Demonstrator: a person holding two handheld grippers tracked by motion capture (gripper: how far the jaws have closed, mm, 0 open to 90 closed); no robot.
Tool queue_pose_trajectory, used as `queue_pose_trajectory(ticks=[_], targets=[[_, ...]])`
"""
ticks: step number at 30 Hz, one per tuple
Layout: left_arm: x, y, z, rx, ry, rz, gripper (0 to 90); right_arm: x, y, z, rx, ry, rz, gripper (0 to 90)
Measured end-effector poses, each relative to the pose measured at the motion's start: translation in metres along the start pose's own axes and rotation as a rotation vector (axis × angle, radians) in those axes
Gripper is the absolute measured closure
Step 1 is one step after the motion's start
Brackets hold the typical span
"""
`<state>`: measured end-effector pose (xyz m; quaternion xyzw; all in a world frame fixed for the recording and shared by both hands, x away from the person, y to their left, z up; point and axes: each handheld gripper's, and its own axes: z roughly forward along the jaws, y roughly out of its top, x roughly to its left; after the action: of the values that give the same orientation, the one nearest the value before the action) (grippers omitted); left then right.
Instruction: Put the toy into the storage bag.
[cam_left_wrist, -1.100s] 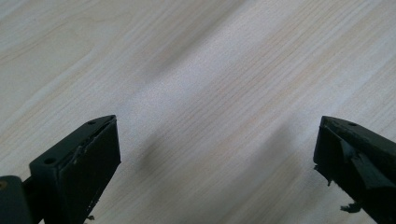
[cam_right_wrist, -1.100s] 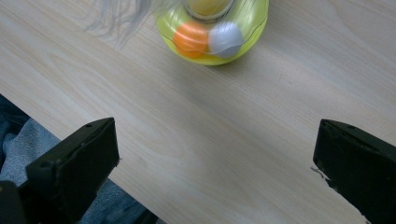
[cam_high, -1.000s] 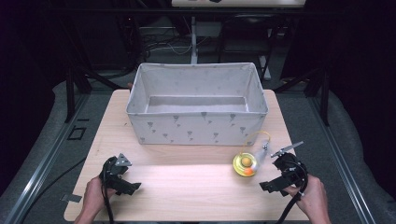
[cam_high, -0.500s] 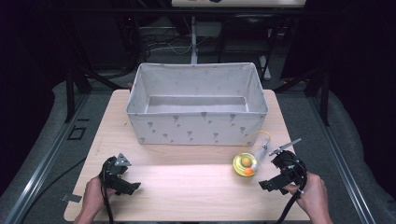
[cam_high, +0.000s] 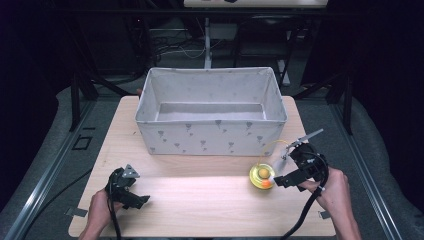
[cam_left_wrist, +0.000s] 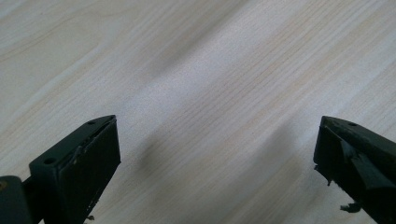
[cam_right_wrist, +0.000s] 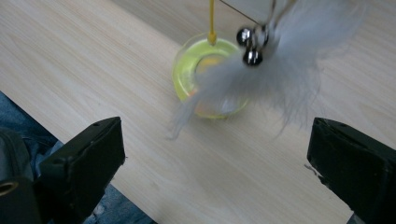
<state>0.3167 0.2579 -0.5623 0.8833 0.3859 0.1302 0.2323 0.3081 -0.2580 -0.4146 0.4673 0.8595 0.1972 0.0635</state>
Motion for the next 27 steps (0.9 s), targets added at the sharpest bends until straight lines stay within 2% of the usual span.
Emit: queue_pose_trajectory(ticks=[1, 2, 3, 8, 11, 14, 17, 18, 19, 22, 23, 24, 27], targets=[[0.0, 0.0, 0.0, 0.001, -0.001, 0.0, 0.7, 0.001, 0.008, -0.003, -0.001, 0.008, -0.009, 4.4], [0.0, 0.0, 0.0, 0.001, -0.001, 0.0, 0.7, 0.001, 0.008, -0.003, -0.001, 0.008, -0.009, 4.4], [0.0, 0.0, 0.0, 0.0, -0.001, 0.0, 0.7, 0.002, 0.015, -0.007, 0.001, -0.005, -0.021, 5.7], [0.0, 0.0, 0.0, 0.0, 0.0, 0.001, 0.6, 0.003, 0.029, -0.014, -0.004, 0.0, -0.034, 5.7], [0.0, 0.0, 0.0, 0.0, 0.0, 0.0, 0.6, 0.002, 0.044, -0.022, -0.009, -0.019, -0.056, 5.8], [0.0, 0.0, 0.0, 0.0, 0.0, 0.001, 0.6, 0.001, 0.052, -0.024, -0.013, -0.013, -0.064, 7.5], [0.001, 0.0, -0.001, -0.001, 0.001, 0.001, 0.5, 0.0, 0.065, -0.026, -0.025, 0.007, -0.069, 18.5], [0.001, 0.0, -0.001, -0.001, 0.001, 0.001, 0.6, 0.0, 0.065, -0.026, -0.025, 0.007, -0.069, 18.5], [0.001, 0.0, -0.001, -0.003, 0.0, 0.0, 0.6, 0.0, 0.07, -0.026, -0.025, 0.007, -0.076, 30.7], [0.001, 0.0, -0.001, -0.003, -0.001, 0.0, 0.6, 0.001, 0.074, -0.025, -0.028, 0.0, -0.084, 35.8], [0.001, 0.0, -0.001, -0.002, -0.003, -0.002, 0.6, 0.003, 0.078, -0.024, -0.021, 0.001, -0.091, 45.3], [0.001, 0.0, -0.001, -0.001, -0.003, -0.002, 0.6, 0.003, 0.078, -0.024, -0.021, 0.001, -0.091, 45.3], [0.001, 0.0, -0.001, -0.001, -0.001, 0.0, 0.5, 0.006, 0.083, -0.021, 0.009, -0.011, -0.112, 56.4]])
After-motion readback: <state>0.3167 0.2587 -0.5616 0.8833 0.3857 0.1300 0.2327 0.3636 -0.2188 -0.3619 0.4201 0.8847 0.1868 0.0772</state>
